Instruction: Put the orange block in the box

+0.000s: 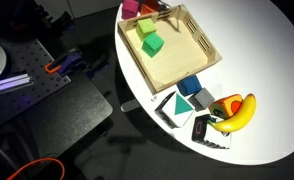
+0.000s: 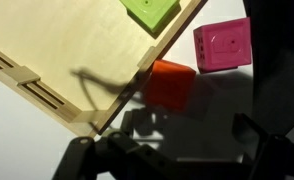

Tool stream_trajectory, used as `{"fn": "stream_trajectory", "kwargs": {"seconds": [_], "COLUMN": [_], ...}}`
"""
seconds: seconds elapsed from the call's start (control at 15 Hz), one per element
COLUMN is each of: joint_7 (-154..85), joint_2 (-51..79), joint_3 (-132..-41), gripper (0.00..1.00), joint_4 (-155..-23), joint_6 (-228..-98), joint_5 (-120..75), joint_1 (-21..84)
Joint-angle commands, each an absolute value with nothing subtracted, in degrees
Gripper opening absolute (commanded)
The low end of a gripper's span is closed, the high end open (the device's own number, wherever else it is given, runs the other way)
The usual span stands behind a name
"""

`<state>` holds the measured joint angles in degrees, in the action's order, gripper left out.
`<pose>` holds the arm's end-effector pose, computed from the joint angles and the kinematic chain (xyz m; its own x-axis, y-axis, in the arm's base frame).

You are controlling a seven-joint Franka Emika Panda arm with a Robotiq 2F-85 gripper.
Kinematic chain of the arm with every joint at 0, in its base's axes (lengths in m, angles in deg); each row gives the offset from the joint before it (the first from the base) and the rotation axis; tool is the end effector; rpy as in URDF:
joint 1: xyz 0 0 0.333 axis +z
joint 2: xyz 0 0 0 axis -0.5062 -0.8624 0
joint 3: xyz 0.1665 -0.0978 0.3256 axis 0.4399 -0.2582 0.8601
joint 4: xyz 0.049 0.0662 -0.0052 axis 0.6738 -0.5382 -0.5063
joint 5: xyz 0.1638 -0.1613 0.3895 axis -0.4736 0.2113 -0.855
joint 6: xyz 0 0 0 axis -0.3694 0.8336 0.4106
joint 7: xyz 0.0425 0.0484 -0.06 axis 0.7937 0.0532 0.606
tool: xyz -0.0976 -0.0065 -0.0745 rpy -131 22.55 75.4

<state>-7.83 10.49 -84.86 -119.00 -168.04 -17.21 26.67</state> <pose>0.6237 -0.0634 0.2308 0.9194 0.3849 -0.0812 0.3905 -0.9180 0.0694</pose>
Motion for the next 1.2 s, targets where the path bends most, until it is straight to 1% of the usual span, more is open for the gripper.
{"fn": "stream_trajectory", "kwargs": {"seconds": [0.0, 0.47, 1.13], "joint_7": [-8.85, -12.29, -22.61], "joint_2": [10.25, 7.47, 2.31], "joint_3": [-84.82, -86.37, -88.56], "gripper": [1.00, 1.00, 1.00], "joint_4": [-119.15, -118.75, -116.80], "joint_6": [-168.65, -172.33, -173.12], "joint_5": [-15.75, -11.25, -4.51], "joint_1": [26.32, 27.22, 31.70]}}
